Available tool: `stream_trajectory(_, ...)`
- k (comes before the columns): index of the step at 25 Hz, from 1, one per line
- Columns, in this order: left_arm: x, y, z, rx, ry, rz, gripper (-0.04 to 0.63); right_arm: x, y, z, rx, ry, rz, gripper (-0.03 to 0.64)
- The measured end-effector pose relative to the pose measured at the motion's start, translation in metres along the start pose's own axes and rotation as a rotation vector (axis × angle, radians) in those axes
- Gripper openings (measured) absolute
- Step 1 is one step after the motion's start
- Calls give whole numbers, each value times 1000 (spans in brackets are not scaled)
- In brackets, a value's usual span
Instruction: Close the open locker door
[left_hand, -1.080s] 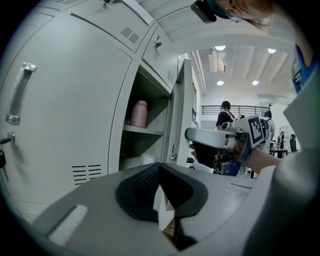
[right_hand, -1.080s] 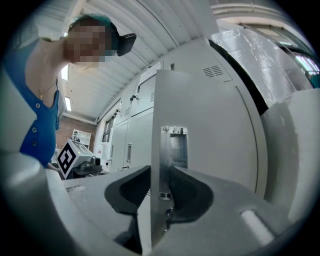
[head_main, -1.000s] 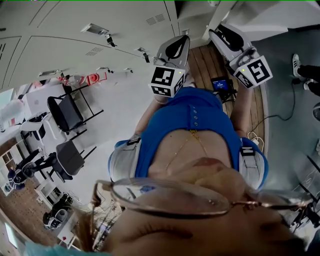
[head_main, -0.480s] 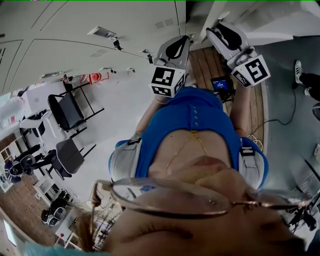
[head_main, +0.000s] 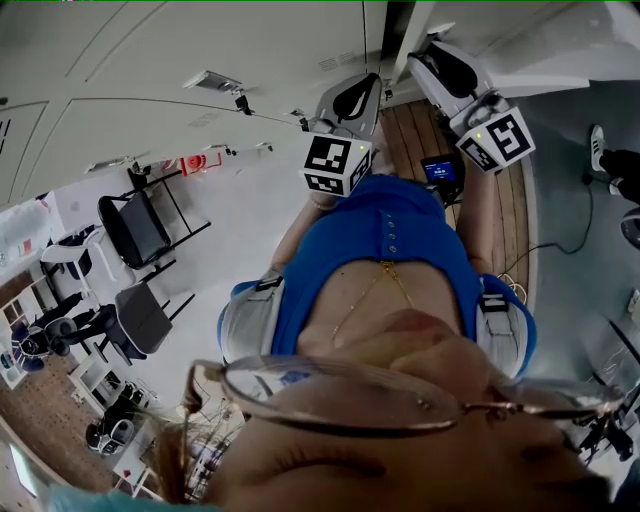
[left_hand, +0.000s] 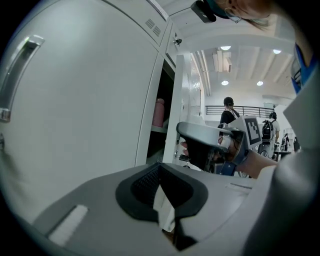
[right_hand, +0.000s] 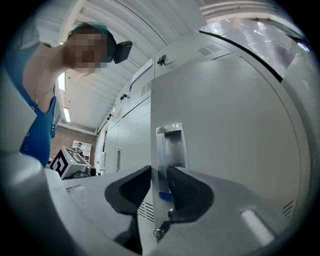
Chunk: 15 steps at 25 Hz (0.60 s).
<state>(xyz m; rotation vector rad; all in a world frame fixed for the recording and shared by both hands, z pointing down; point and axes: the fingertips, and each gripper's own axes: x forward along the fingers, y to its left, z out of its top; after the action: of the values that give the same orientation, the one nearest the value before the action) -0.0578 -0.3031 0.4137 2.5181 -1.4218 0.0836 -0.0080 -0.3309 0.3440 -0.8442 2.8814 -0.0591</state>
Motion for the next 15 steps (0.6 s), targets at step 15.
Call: stream_trajectory(15,22,19,0,7,25,-62,-2,32,-23,-6,60,-50,-55,61)
